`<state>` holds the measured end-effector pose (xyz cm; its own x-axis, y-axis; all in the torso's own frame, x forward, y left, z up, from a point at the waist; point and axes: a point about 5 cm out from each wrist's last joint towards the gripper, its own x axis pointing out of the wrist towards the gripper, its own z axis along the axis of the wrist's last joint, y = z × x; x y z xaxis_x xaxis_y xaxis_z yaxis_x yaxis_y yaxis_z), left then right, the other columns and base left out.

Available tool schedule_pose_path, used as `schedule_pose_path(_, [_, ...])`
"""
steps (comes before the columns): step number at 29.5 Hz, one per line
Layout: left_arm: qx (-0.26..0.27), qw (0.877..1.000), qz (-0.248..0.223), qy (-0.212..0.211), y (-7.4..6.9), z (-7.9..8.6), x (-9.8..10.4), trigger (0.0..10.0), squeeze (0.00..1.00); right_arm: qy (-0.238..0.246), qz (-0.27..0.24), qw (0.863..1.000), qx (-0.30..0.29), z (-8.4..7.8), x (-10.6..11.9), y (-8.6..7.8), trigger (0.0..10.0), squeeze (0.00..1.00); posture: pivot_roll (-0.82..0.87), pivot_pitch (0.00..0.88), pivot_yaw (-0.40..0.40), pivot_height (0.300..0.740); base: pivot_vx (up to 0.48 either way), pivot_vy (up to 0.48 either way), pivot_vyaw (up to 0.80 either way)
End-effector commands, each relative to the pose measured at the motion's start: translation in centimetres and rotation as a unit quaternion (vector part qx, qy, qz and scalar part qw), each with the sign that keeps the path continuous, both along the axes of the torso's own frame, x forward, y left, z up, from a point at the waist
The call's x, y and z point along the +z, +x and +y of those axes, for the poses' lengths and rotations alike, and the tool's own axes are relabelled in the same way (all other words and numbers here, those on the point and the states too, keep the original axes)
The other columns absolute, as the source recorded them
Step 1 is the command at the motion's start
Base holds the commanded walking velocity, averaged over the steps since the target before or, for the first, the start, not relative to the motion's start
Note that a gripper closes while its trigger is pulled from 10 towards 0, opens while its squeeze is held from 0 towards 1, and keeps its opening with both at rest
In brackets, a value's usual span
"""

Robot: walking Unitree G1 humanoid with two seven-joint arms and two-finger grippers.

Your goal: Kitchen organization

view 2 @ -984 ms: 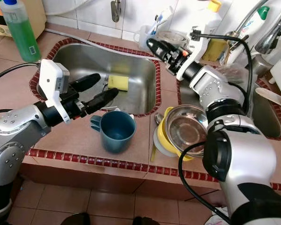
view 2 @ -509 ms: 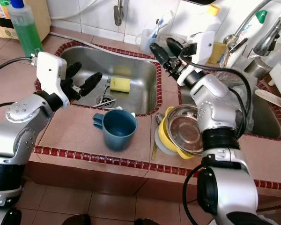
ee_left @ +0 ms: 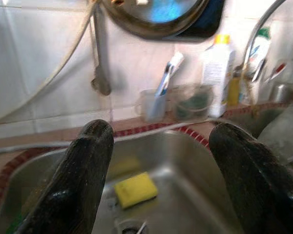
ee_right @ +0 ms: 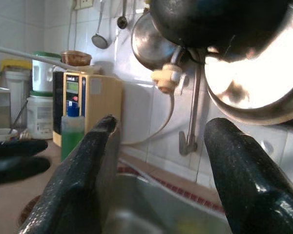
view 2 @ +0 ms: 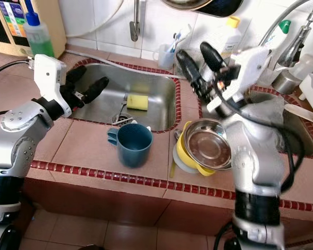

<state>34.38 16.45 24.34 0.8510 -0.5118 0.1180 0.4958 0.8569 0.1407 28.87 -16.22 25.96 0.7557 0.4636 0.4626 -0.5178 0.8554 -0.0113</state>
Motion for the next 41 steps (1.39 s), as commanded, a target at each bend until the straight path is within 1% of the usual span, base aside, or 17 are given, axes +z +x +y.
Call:
schedule_pose_path(1, [0.0,0.999,0.032,0.017,0.0,-0.2,-0.9,10.0,0.0,0.016,0.01,1.0,-0.012,0.0,-0.2,-0.8,10.0,0.0,-0.02,0.023,-0.055,0.74,0.0,0.0,0.0])
schedule_pose_path(3, [-0.012,0.999,0.039,0.03,-0.3,-0.4,-1.1,10.0,0.0,0.026,0.023,0.999,-0.014,0.1,-0.9,-1.5,10.0,0.0,-0.03,0.026,-0.048,0.74,0.0,0.0,0.0])
schedule_pose_path(4, [-0.024,0.998,0.051,0.039,-0.4,-0.6,-1.3,10.0,0.0,0.03,0.035,0.999,-0.014,0.2,-1.5,-2.1,10.0,0.0,-0.03,0.027,-0.043,0.74,0.0,0.0,0.0])
schedule_pose_path(5, [-0.024,0.998,0.051,0.039,-0.4,-0.6,-1.3,10.0,0.0,0.03,0.035,0.999,-0.014,0.2,-1.5,-2.1,10.0,0.0,-0.03,0.027,-0.043,0.74,0.0,0.0,0.0])
schedule_pose_path(7, [-0.035,0.997,0.041,0.051,-0.4,-0.8,-1.3,10.0,0.0,0.047,0.057,0.997,-0.012,0.4,-2.3,-2.8,10.0,0.0,-0.03,0.028,-0.04,0.74,0.0,0.0,0.0])
schedule_pose_path(9, [-0.05,0.995,0.057,0.058,-0.4,-1.2,-1.6,10.0,0.0,0.051,0.071,0.996,-0.005,0.7,-2.9,-3.6,10.0,0.0,-0.03,0.032,-0.036,0.74,0.0,0.0,0.0])
schedule_pose_path(11, [-0.061,0.994,0.056,0.069,-0.4,-1.4,-1.6,10.0,0.0,0.05,0.081,0.995,0.001,1.1,-3.4,-4.3,10.0,0.0,-0.03,0.034,-0.031,0.74,0.0,0.0,0.0])
schedule_pose_path(15, [-0.067,0.993,0.057,0.075,-0.4,-1.4,-1.6,10.0,0.0,0.055,0.09,0.994,0.01,1.5,-3.7,-4.9,10.0,0.0,-0.04,0.034,-0.025,0.74,0.0,0.0,0.0])
schedule_pose_path(16, [-0.073,0.992,0.057,0.08,-0.3,-1.4,-1.5,10.0,0.0,0.053,0.102,0.993,0.02,2.0,-4.4,-5.5,10.0,0.0,-0.04,0.034,-0.023,0.74,0.0,0.0,0.0])
schedule_pose_path(18, [-0.076,0.992,0.051,0.086,-0.2,-1.4,-1.3,10.0,0.0,0.052,0.115,0.992,0.027,2.5,-5.0,-6.0,10.0,0.0,-0.04,0.033,-0.022,0.74,0.0,0.0,0.0])
schedule_pose_path(20, [-0.078,0.992,0.051,0.086,0.0,-1.4,-1.1,10.0,0.0,0.052,0.135,0.989,0.041,3.2,-5.8,-6.8,10.0,0.0,-0.04,0.034,-0.018,0.74,0.0,0.0,0.0])
schedule_pose_path(25, [-0.087,0.991,0.039,0.096,0.0,-1.4,-0.8,10.0,0.0,0.053,0.148,0.986,0.048,3.7,-6.2,-7.3,10.0,0.0,-0.04,0.041,-0.019,0.74,0.0,0.0,0.0])
schedule_pose_path(29, [-0.097,0.989,0.039,0.109,0.0,-1.1,-0.9,10.0,0.0,0.053,0.16,0.984,0.053,3.9,-6.6,-7.7,10.0,0.0,-0.03,0.05,-0.022,0.74,0.0,0.0,0.0])
schedule_pose_path(31, [-0.104,0.986,0.04,0.122,0.0,-0.9,-1.0,10.0,0.0,0.051,0.166,0.983,0.055,4.0,-6.8,-7.9,10.0,0.0,-0.03,0.057,-0.022,0.74,0.0,0.0,0.0])
schedule_pose_path(35, [-0.126,0.983,0.052,0.124,-0.3,-0.7,-0.9,10.0,0.0,0.046,0.176,0.982,0.058,4.1,-7.2,-8.3,10.0,0.0,-0.03,0.063,-0.021,0.74,0.0,0.0,0.0])
schedule_pose_path(40, [-0.151,0.975,0.064,0.151,-0.9,-0.6,-1.4,10.0,0.0,0.041,0.186,0.98,0.061,4.1,-7.5,-8.8,10.0,0.0,-0.03,0.068,-0.018,0.74,0.0,0.0,0.0])
schedule_pose_path(41, [-0.163,0.972,0.069,0.157,-1.2,-0.6,-1.5,10.0,0.0,0.039,0.189,0.979,0.062,4.0,-7.6,-9.0,10.0,0.0,-0.04,0.074,-0.014,0.74,0.0,0.0,0.0])
